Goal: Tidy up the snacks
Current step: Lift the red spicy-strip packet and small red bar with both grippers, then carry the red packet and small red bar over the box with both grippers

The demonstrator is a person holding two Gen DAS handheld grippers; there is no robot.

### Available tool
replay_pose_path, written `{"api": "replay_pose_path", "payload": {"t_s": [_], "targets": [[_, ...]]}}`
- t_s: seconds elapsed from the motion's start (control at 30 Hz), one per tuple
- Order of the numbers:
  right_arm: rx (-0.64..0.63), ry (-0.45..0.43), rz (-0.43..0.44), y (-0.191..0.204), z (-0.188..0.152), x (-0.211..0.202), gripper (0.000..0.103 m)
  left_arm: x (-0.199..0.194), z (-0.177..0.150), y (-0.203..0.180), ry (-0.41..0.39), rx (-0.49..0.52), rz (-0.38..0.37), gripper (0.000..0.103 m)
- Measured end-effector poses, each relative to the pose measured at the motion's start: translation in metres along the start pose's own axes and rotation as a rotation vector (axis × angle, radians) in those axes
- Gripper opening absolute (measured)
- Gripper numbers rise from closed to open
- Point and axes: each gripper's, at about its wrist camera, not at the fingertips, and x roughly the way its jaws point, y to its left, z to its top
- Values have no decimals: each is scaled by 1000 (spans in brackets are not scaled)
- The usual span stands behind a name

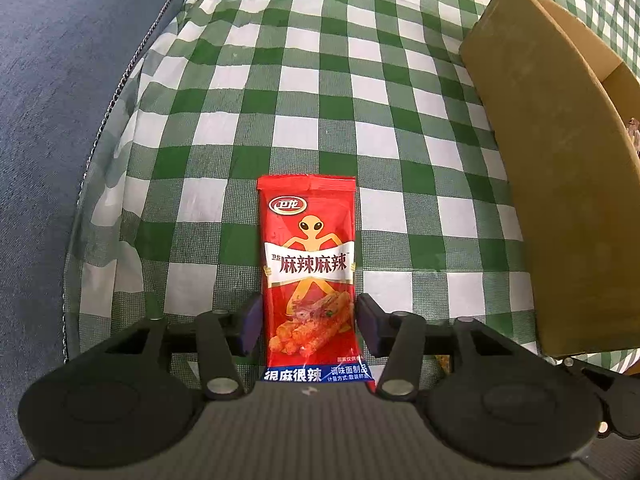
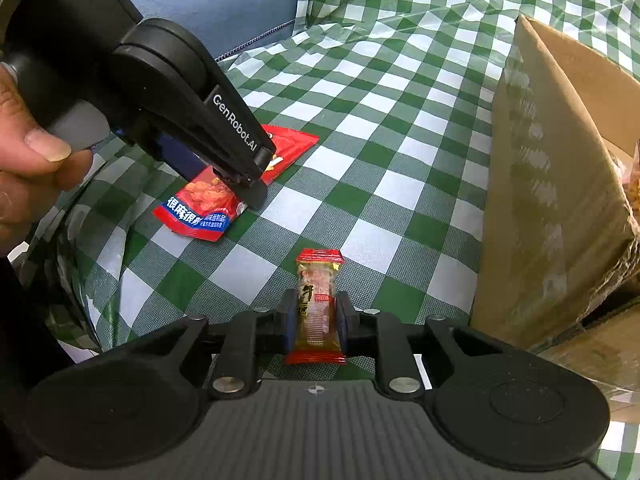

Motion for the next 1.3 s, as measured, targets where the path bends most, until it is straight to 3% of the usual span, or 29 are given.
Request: {"api": "replay_pose_path", "payload": {"t_s": [0.77, 0.87, 1.0, 1.13, 1.3], "targets": [[-12, -1, -4, 1, -1, -1, 22, 1, 3, -1, -5, 3, 4, 61], [-20, -1, -6, 2, 0, -1, 22, 2, 2, -2, -3, 13, 11, 59], [-36, -24, -15, 4, 0, -5, 18, 1, 4, -3, -8, 11, 16, 47], [-47, -86, -21, 5, 3, -18, 17, -10, 4, -7, -54, 2, -1, 44], [-25, -183, -35, 1, 9, -43, 17, -41, 5, -6, -186, -53, -44, 44]]}}
